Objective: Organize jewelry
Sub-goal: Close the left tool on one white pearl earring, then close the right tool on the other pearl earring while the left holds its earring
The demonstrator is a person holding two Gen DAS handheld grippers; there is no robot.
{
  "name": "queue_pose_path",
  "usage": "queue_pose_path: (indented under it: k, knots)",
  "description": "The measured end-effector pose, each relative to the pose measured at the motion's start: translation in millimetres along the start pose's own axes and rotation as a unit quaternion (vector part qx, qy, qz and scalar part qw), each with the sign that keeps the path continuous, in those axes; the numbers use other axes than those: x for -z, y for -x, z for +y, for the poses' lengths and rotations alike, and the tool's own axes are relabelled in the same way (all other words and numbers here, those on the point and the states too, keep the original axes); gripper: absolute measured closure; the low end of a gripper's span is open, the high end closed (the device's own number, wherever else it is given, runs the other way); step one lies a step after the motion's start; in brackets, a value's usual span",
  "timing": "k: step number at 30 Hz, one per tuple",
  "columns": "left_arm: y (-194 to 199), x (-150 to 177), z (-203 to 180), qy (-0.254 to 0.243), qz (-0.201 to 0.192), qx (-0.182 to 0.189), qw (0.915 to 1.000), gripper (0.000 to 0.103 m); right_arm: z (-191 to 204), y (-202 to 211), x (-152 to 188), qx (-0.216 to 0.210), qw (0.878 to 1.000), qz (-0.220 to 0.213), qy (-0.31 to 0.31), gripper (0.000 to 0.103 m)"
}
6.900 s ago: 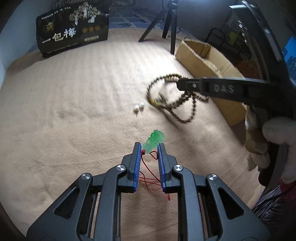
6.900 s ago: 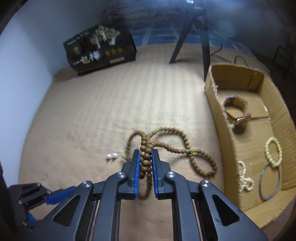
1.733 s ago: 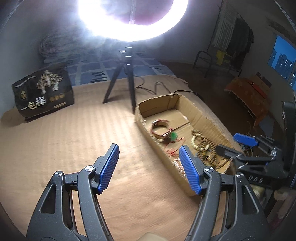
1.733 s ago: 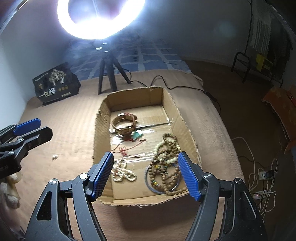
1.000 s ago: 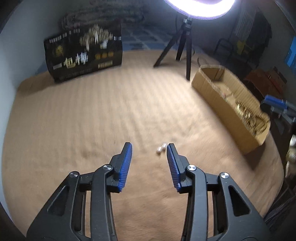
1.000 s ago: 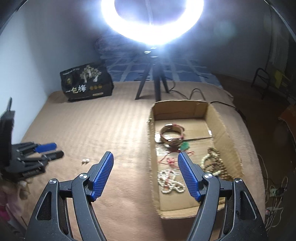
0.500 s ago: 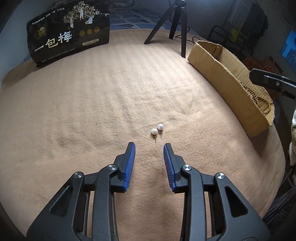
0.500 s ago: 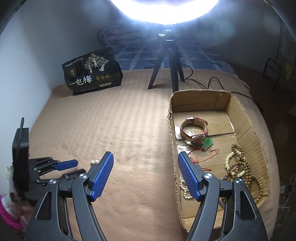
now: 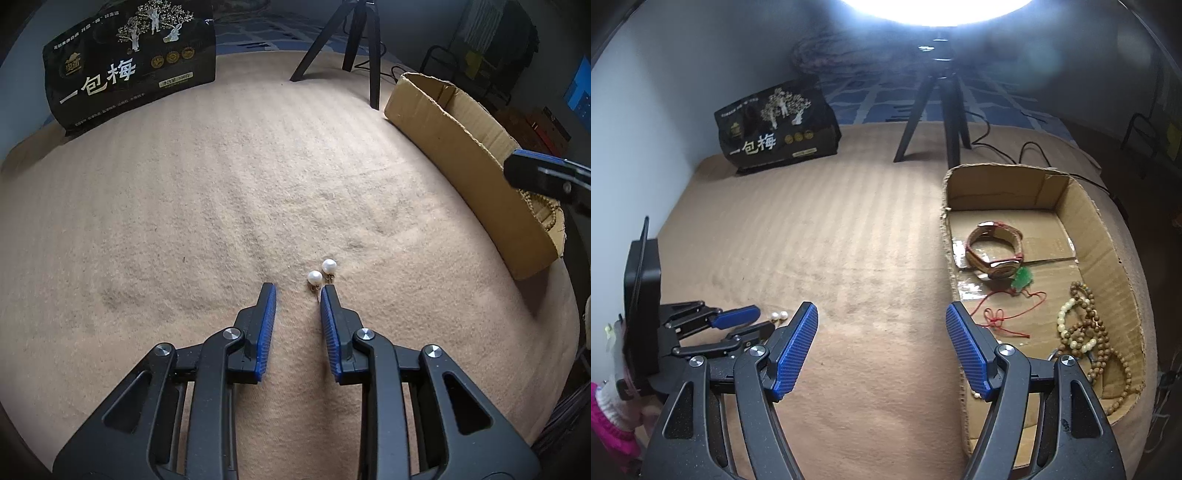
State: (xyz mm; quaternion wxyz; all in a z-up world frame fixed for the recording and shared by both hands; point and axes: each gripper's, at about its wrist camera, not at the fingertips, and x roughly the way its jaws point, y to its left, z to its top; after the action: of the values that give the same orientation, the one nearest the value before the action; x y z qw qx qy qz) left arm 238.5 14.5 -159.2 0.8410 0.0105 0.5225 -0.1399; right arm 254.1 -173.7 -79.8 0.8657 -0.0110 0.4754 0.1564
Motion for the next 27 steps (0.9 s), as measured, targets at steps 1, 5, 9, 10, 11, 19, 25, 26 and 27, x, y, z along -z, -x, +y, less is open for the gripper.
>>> queue_pose_path:
  k: [1, 5, 9, 10, 11, 19, 25, 26, 27]
  knots:
    - [-1, -1, 0, -0.001, -0.001, -0.001, 1.0, 0.078, 2, -1, 0, 0.001, 1.0, 0.001, 0.004, 0.031]
    - [-4, -1, -2, -0.008, -0.004, -0.006, 0.9999, 0.078, 9, -6, 1, 0.004, 1.0, 0.006, 0.015, 0.031]
    - [-8, -4, -3, -0.019, -0.005, -0.014, 0.9997, 0.085, 11, -12, 1, 0.005, 1.0, 0.01, 0.015, 0.031]
    - [-9, -5, -3, -0.02, -0.005, -0.015, 0.9997, 0.087, 11, -13, 1, 0.005, 1.0, 0.012, 0.015, 0.031]
    - [-10, -6, -1, -0.019, -0.006, -0.015, 0.9997, 0.088, 12, -15, 2, 0.005, 1.0, 0.014, 0.016, 0.031]
    - [-9, -7, 16, 0.0, -0.01, -0.022, 0.9997, 0.095, 28, -33, 3, 0.002, 0.999, 0.029, 0.038, 0.031]
    - [-7, -5, 26, 0.009, -0.012, -0.025, 0.9996, 0.095, 49, -49, 6, -0.009, 0.997, 0.038, 0.066, 0.032]
    - [-7, -4, 28, 0.009, -0.012, -0.026, 0.9995, 0.095, 52, -52, 6, -0.011, 0.997, 0.04, 0.072, 0.032]
    - [-6, -4, 28, 0.009, -0.013, -0.027, 0.9995, 0.095, 57, -56, 7, -0.011, 0.996, 0.041, 0.08, 0.038]
